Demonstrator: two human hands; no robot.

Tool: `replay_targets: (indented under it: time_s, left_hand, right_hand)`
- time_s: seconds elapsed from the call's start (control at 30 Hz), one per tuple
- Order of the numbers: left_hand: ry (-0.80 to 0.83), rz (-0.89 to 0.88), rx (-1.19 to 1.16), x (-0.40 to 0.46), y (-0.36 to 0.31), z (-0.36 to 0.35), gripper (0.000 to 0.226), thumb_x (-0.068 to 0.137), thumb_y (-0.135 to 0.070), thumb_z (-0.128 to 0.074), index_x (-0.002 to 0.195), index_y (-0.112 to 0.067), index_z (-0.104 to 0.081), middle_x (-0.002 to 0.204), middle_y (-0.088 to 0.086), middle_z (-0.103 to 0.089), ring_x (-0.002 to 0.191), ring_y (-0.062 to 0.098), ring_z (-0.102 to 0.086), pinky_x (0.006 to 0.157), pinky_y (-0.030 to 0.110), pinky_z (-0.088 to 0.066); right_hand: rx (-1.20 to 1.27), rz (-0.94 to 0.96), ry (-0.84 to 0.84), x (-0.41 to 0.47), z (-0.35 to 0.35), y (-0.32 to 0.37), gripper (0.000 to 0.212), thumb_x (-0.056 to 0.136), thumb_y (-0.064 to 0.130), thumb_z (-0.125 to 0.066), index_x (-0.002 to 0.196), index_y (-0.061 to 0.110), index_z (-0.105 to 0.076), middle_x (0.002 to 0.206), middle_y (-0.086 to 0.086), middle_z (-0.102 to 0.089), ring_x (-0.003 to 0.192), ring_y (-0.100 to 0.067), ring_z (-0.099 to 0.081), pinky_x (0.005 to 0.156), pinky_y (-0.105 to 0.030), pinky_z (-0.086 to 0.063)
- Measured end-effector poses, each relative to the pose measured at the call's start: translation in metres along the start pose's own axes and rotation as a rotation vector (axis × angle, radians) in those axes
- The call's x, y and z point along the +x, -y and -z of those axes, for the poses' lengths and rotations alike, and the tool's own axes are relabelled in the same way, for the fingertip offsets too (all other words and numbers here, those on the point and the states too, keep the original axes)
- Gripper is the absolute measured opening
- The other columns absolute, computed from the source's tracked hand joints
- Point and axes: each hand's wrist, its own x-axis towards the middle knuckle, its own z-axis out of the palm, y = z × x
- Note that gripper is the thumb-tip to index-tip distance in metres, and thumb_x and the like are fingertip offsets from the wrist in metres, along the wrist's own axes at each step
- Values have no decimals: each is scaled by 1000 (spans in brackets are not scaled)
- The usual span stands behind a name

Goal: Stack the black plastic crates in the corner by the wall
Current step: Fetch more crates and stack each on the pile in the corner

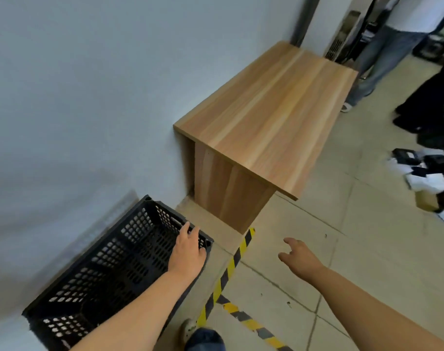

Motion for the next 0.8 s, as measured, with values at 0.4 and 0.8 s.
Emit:
replay_targets:
  time_s: [0.4,0.8]
  left_hand:
    - [160,-327,-15,-90,-166,-79,64,92,-12,-52,149,-16,-23,158,2,-10,141,23,-28,111,36,-34]
    - [396,-538,195,-142,-312,-175,59,91,-20,-46,146,-13,-29,147,11,-33,128,30,-43,102,37,-39]
  right_hand:
    - [289,-157,-198,-140,32,-211,55,91,26,-53,142,14,-36,146,-7,-35,125,-23,-47,104,-34,-39]
    - [600,-498,-358,-252,19,-407,53,92,22,-53,141,9,-38,145,-13,-41,130,-28,-44,106,-38,-36]
